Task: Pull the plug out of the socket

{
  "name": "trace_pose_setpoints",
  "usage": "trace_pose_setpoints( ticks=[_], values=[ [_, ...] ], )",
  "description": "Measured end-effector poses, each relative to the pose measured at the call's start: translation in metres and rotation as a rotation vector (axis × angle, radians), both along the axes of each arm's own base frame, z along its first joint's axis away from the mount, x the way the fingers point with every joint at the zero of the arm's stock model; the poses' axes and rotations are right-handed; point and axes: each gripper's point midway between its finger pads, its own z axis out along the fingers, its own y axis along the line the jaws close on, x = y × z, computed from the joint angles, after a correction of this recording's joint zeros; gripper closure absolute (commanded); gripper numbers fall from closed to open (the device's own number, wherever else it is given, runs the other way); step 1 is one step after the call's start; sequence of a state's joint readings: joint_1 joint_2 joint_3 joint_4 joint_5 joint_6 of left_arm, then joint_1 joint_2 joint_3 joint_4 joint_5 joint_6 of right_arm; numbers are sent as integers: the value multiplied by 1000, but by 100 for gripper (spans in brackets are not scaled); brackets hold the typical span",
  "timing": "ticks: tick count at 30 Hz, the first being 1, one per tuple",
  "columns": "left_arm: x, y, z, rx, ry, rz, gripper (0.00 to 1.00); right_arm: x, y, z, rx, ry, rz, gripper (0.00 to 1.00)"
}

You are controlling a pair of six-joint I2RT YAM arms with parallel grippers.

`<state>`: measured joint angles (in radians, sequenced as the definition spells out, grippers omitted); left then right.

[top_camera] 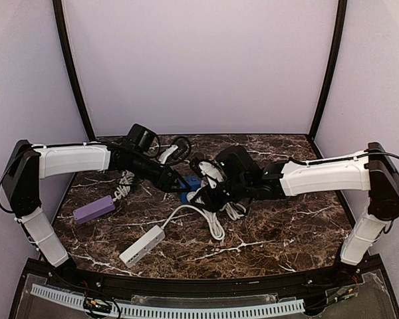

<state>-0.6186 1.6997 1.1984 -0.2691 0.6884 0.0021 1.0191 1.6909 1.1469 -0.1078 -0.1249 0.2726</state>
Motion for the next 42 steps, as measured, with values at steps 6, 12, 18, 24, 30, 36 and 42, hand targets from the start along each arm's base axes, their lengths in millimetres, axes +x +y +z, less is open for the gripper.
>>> trace_pose_setpoints(
  ticks=[6, 12, 18, 24, 30, 36, 42],
  values=[
    [1, -1, 1, -2, -16, -4, 79, 2, -1, 1, 52, 77, 2, 100],
    [1, -1, 3, -3, -18, -4, 84, -1, 1, 3, 76, 103, 13, 100],
    [0, 1, 4, 18, -10, -2, 87, -1, 2, 2, 81, 75, 22, 100],
    [-1, 3, 2, 31, 5, -1, 90, -7, 6, -1, 41, 4, 29, 100],
    [-3, 7, -1, 35, 30, -3, 91, -11, 8, -3, -24, -70, 15, 100],
    [0, 10, 1, 23, 34, -2, 91, -9, 9, -1, -33, -94, 1, 100],
    [1, 10, 1, 19, 32, -4, 92, -5, 8, 1, -23, -78, -24, 100]
  ],
)
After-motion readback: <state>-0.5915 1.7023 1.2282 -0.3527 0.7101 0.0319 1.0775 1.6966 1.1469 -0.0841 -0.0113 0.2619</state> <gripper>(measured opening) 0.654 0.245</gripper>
